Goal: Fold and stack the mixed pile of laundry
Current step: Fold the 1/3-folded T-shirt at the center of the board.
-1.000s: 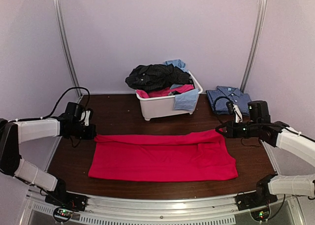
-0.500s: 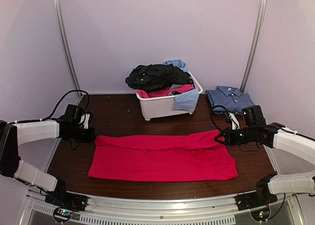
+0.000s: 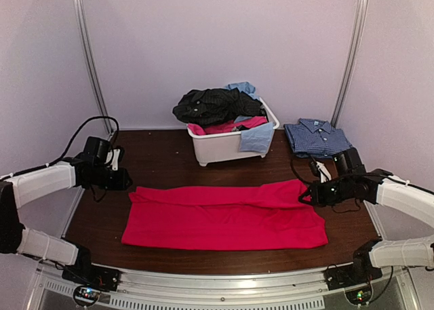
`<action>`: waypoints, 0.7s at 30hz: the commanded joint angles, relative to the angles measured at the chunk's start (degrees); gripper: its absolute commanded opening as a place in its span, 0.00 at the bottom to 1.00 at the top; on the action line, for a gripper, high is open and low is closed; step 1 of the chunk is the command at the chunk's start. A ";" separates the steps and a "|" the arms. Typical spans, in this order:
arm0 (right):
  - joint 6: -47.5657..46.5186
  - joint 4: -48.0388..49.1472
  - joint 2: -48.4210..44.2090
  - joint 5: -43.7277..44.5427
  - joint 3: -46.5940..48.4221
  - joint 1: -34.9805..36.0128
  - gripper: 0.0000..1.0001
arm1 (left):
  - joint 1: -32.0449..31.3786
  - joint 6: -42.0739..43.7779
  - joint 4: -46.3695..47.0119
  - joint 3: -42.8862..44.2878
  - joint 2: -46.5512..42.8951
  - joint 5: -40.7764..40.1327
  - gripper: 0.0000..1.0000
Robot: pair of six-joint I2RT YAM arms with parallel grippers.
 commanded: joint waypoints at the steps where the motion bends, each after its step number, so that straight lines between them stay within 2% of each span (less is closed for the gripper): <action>1: 3.56 -2.72 -0.82 4.34 0.79 0.14 0.00 | 0.14 -0.28 2.78 3.45 4.29 2.81 0.30; 5: 6.69 -3.53 -1.61 6.37 0.68 -0.03 0.00 | -1.24 -0.40 1.37 6.99 11.34 4.86 0.29; 8: 9.29 -3.07 -2.54 6.09 -0.36 -0.10 0.00 | -2.94 -1.19 -2.89 8.14 14.53 4.53 0.23; 14: 10.13 -7.45 -4.07 8.54 0.07 -0.30 0.00 | -5.00 -4.88 -9.03 3.16 11.87 4.02 0.13; 17: 10.76 -5.95 -3.43 4.33 -2.29 -0.20 0.00 | -5.33 -6.48 -10.74 1.49 11.03 3.83 0.10; 21: 10.99 -3.90 -3.14 -0.27 -5.83 0.40 0.00 | -5.44 -8.13 -12.70 2.25 11.02 -0.24 0.10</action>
